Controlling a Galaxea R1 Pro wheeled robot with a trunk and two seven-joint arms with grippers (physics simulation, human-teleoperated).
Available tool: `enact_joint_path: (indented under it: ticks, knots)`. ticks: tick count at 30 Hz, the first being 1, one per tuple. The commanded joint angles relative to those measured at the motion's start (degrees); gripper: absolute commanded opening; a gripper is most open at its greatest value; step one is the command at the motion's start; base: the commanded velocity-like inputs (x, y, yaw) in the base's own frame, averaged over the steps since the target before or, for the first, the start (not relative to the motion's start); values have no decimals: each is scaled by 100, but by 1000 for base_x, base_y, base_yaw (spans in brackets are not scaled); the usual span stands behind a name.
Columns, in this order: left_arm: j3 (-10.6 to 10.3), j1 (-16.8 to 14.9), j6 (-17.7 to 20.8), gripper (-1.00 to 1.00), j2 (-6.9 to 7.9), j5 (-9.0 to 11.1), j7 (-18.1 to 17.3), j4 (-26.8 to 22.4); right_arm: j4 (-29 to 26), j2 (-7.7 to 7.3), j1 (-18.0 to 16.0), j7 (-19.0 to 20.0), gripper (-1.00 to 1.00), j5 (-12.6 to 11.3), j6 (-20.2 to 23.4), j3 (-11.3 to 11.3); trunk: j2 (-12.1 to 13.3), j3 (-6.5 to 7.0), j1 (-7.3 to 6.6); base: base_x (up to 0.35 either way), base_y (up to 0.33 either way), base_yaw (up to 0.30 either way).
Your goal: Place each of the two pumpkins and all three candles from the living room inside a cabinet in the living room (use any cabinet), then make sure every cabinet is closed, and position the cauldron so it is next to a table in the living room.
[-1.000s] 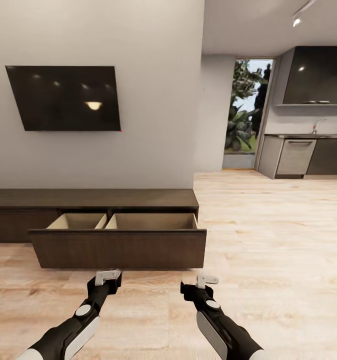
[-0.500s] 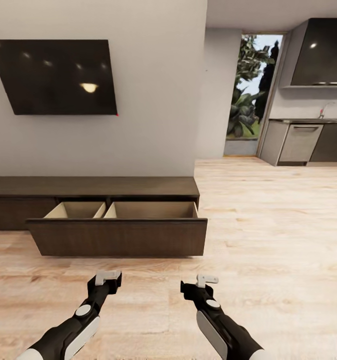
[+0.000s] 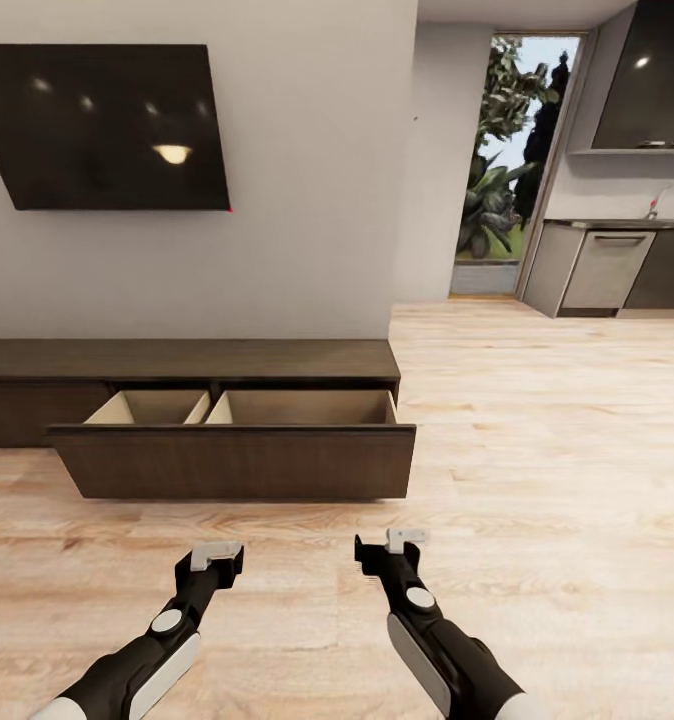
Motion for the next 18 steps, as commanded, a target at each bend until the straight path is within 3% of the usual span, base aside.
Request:
enact_joint_path:
  ticks: [1,8,18]
  knots:
    - [-49,-7,-37,100,8,58,43,-5,-28,-5,-5,-44,100,-14,-45,12,-3,-6,-1,0,0,0]
    - [-50,-6,-26,100,8,58,46,-2,-55,-15,-6,-44,100,29,-408,-40,-3,-6,-1,43,0,0]
    - [-45,-10,-10,100,8,61,44,3,-32,-61,-6,-44,100,-15,-469,-63,-3,-6,-1,289,29,0]
